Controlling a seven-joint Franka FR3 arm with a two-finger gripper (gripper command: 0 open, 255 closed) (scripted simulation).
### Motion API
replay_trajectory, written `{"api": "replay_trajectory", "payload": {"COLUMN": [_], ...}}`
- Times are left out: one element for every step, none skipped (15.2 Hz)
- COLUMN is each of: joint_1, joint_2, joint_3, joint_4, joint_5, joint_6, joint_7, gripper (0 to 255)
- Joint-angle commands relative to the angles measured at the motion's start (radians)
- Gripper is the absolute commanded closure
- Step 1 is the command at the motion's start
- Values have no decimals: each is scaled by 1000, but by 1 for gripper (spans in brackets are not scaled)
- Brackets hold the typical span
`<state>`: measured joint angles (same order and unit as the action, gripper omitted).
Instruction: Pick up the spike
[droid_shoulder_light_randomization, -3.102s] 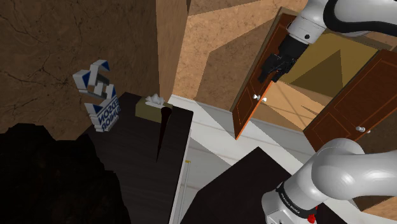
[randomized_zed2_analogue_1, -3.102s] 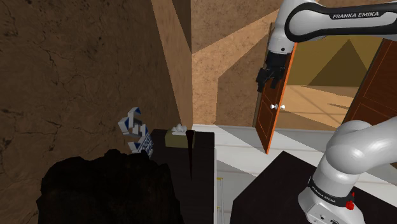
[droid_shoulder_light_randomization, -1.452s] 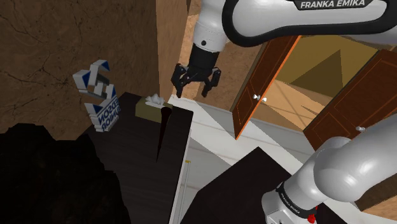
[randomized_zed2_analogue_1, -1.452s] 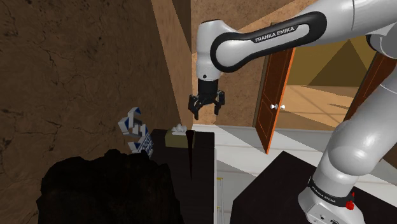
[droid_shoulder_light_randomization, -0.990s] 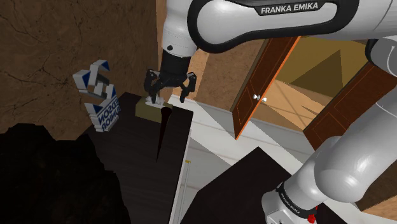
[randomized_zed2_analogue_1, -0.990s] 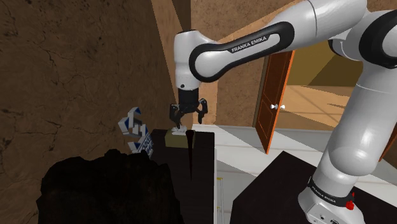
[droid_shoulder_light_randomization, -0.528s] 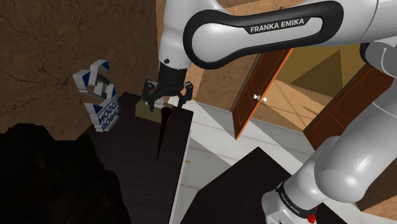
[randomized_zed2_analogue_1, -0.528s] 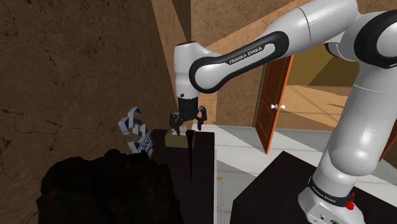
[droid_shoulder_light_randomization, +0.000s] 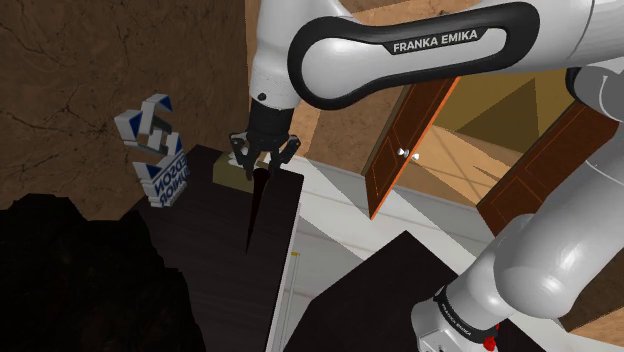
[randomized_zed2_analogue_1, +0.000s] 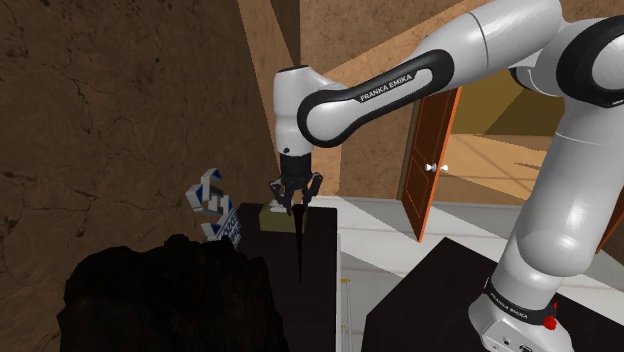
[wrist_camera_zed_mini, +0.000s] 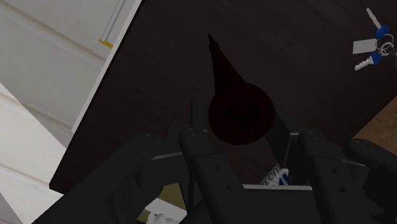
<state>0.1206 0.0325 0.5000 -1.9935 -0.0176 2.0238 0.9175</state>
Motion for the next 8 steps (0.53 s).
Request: {"api": "replay_trajectory", "payload": {"joint_1": [0,0,0,-1,-1,-1,-2,-2], "joint_2": [1,2,-2,-6,-10,-13,-17,-20], "joint_3": [0,0,0,0,-1,-1,-1,-1], "joint_4": [-1,1,10,20,29,39,49,60], "joint_5": [0,-1,2,4,6,8,10,11], "joint_6": [0,-1,-14,-26,-39,-52,-65,-78], "joint_7": [0,0,-1,-3,-4,-6,-7,-8], "gripper": [255,255,255,255,255,255,255,255]}}
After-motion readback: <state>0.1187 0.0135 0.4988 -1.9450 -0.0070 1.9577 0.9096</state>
